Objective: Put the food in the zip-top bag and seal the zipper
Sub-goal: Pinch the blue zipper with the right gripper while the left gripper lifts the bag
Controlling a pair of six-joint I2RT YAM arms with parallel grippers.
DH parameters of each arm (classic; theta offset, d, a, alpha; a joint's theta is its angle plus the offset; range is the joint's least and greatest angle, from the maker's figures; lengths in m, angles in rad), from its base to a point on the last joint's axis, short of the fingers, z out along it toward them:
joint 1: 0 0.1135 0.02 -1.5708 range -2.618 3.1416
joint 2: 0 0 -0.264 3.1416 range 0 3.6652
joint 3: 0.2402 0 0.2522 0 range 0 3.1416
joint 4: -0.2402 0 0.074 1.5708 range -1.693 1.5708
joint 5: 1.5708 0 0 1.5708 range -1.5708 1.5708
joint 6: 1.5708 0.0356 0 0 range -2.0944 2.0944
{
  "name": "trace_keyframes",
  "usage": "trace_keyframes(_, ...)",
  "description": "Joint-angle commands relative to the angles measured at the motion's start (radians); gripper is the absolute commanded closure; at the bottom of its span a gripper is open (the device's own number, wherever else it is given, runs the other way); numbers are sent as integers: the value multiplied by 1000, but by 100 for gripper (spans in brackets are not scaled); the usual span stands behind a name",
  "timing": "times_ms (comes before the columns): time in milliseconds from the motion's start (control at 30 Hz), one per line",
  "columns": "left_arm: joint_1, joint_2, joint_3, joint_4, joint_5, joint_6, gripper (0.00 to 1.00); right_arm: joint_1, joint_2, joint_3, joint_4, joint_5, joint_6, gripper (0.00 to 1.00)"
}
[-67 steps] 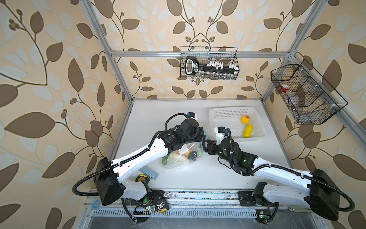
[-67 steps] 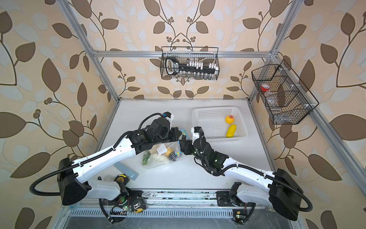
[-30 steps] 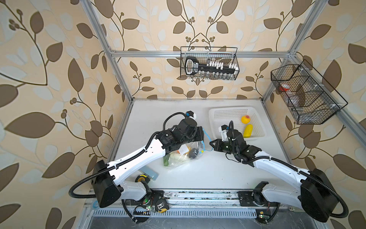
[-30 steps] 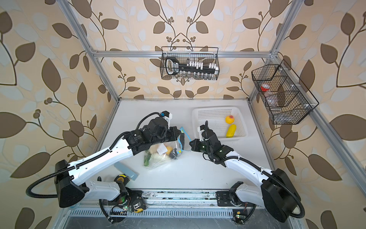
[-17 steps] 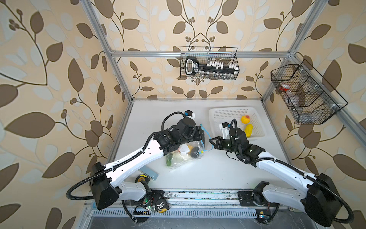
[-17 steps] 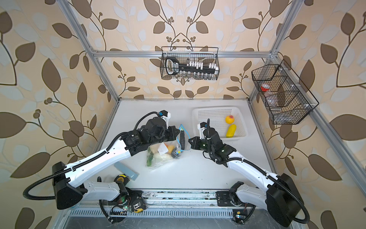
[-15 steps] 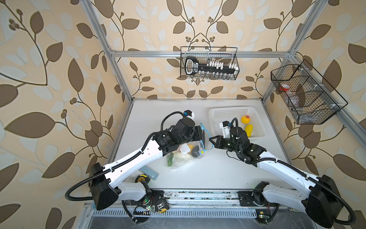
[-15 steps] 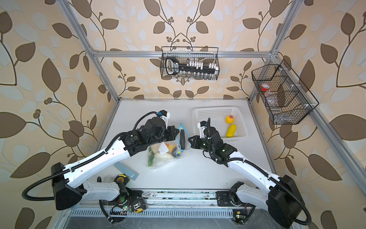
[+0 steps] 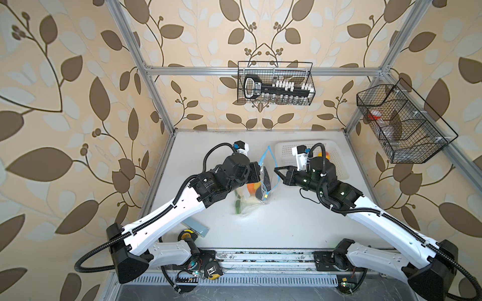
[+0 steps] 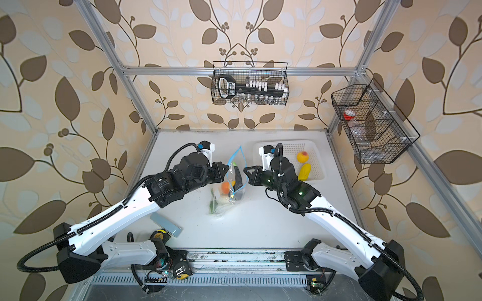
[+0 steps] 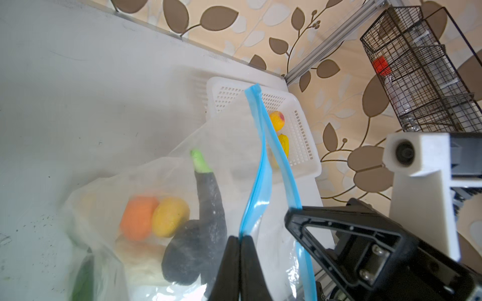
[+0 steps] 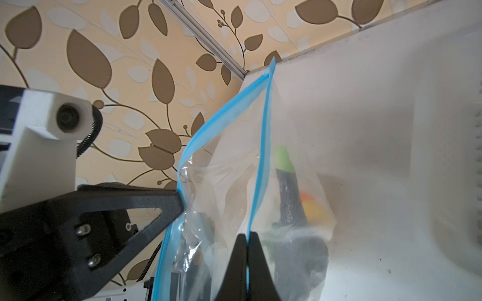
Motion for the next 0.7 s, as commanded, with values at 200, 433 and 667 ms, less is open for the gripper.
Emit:
trace_keyframes(200, 0, -74, 64, -63, -114, 10, 100, 37, 35, 159, -44, 60, -28, 100)
trace_keyframes(433, 0, -102, 70, -68, -139, -5, 100, 61, 62, 241, -63, 82, -36, 100)
trace_keyframes(667, 0, -125, 86, -88, -157, -6, 100, 74, 74, 280, -75, 99, -37, 100)
